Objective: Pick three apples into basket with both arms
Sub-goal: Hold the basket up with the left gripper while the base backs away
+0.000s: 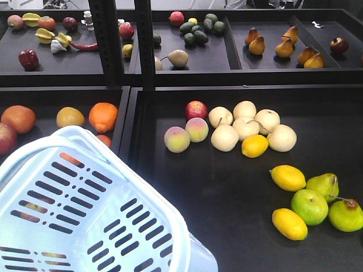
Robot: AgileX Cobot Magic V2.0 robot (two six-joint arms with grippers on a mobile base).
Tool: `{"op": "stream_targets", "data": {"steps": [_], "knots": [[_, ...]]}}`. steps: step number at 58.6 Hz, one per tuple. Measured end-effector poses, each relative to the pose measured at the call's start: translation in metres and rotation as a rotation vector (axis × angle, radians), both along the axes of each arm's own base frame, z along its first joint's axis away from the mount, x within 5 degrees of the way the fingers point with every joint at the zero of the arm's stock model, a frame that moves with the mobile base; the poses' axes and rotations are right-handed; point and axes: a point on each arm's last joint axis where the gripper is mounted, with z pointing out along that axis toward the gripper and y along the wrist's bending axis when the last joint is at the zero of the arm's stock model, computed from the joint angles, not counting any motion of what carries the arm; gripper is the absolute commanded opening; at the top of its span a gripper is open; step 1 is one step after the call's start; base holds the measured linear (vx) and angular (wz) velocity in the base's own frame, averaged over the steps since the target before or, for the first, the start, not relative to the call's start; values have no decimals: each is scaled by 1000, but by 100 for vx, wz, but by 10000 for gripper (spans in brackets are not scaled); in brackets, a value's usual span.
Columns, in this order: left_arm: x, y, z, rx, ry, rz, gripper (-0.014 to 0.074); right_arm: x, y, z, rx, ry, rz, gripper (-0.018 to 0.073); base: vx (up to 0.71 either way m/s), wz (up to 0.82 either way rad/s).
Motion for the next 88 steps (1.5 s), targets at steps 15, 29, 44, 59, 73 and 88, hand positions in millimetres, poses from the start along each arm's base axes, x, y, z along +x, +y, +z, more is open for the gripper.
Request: {"op": "stream_targets", "data": {"steps": [15,29,44,59,73,88], "knots": [[0,0,0,0,0,0,-6,0,0,0,0,0,0,-9,0,0],[0,0,0,0,0,0,-6,0,0,0,0,0,0,-9,0,0],[0,0,0,0,0,0,-6,0,0,0,0,0,0,-9,0,0],[0,0,0,0,0,0,-6,0,0,0,0,0,0,-9,-2,6],[0,0,0,0,0,0,-6,0,0,0,0,0,0,-9,-4,15],[0,0,0,0,0,0,-6,0,0,0,0,0,0,-9,-6,26]]}}
